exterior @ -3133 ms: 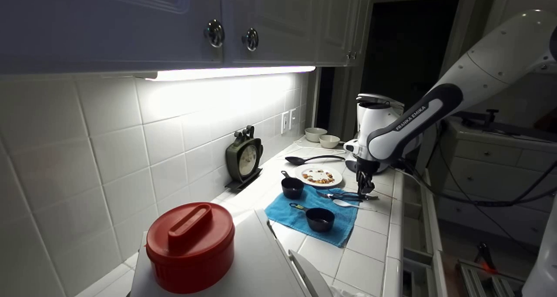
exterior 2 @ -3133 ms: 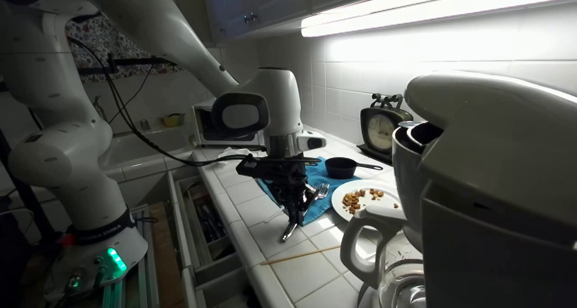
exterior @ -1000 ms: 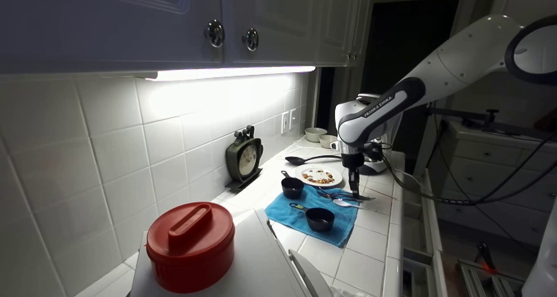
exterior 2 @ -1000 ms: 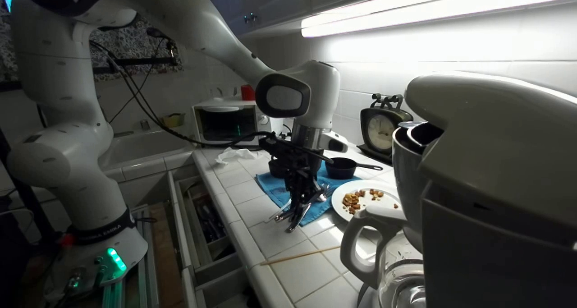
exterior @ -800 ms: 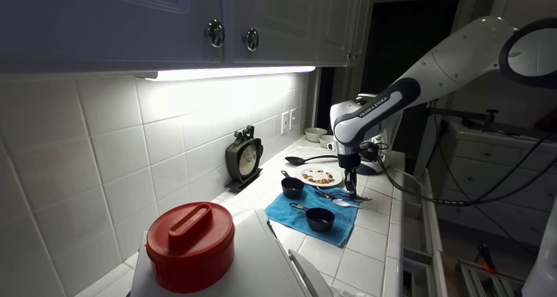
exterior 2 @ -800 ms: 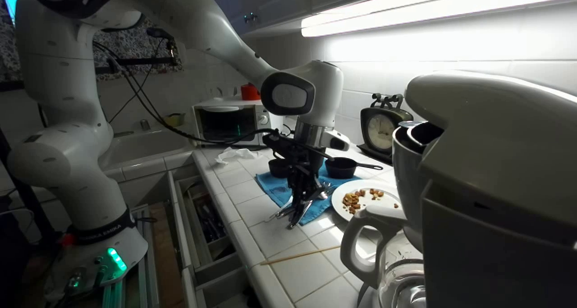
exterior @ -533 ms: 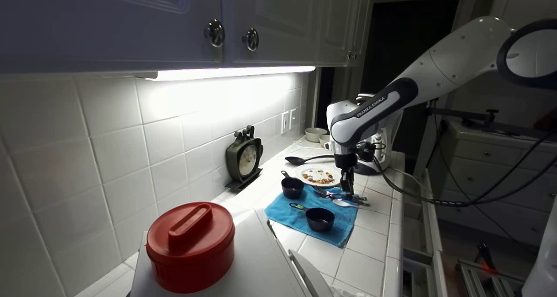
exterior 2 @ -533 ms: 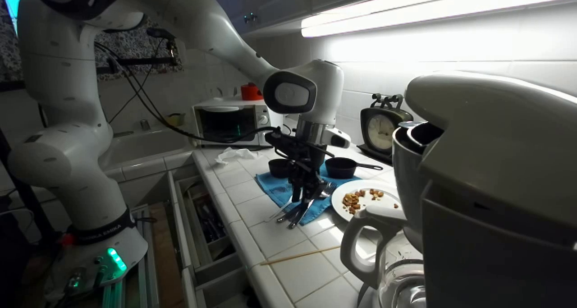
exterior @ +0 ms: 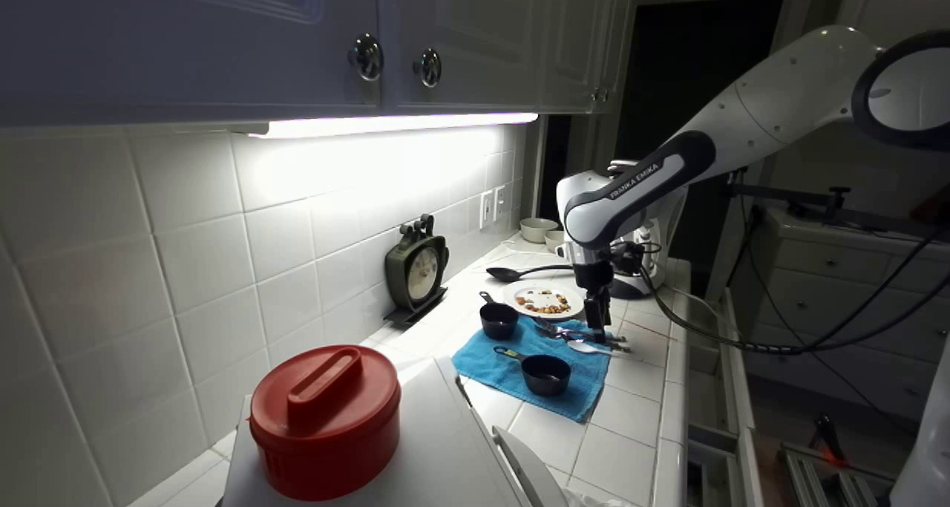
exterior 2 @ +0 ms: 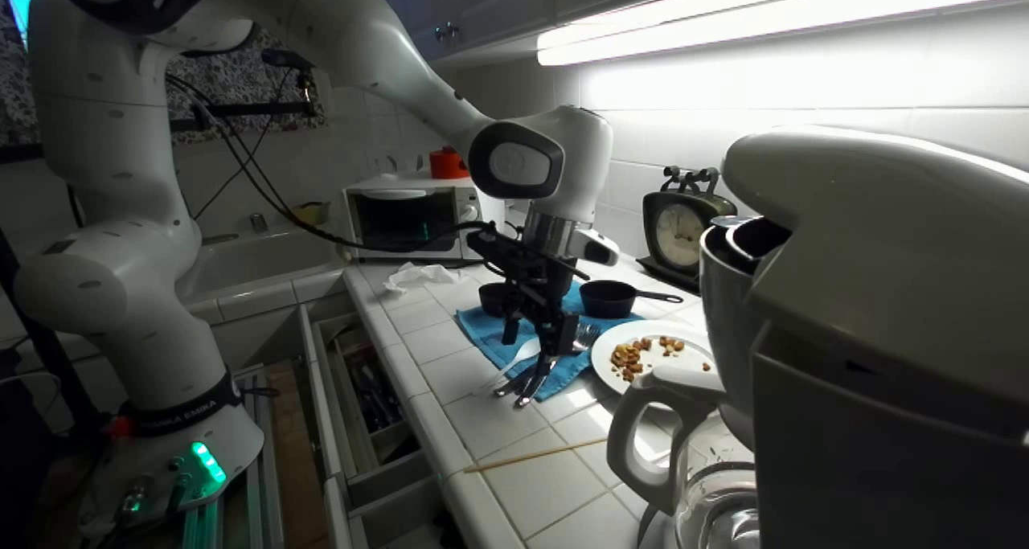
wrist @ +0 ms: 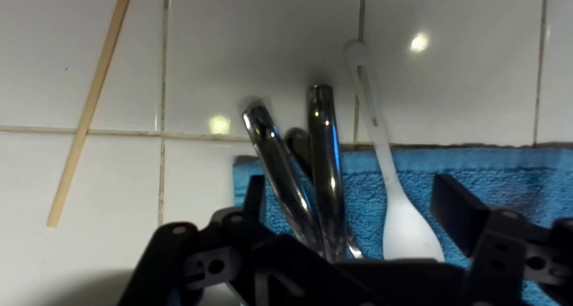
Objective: Use on of the forks to stir the contents on the white plate
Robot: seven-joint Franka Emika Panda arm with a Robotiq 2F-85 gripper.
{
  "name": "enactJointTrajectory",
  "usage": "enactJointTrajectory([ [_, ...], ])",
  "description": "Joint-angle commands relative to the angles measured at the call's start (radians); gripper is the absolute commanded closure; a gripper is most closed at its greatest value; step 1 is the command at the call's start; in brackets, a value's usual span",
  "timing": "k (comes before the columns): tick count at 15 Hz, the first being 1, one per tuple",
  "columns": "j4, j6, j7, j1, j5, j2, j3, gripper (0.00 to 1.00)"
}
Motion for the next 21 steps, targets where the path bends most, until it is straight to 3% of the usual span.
enactJointTrajectory([
  [1, -0.038, -0.048, 0.01, 0.001, -0.042, -0.045, -0.002, 0.11],
  [6, -0.07, 0.01, 0.006, -0.004, -0.073, -0.053, -0.006, 0.31],
  [16, -0.075, 0.148, 0.028, -0.001, -0.064, -0.041, -0.006, 0.42],
  [20, -0.065, 0.15, 0.024, 0.004, -0.057, -0.036, 0.0, 0.57],
  [21, -0.064, 0.148, 0.024, 0.004, -0.054, -0.034, 0.002, 0.53],
])
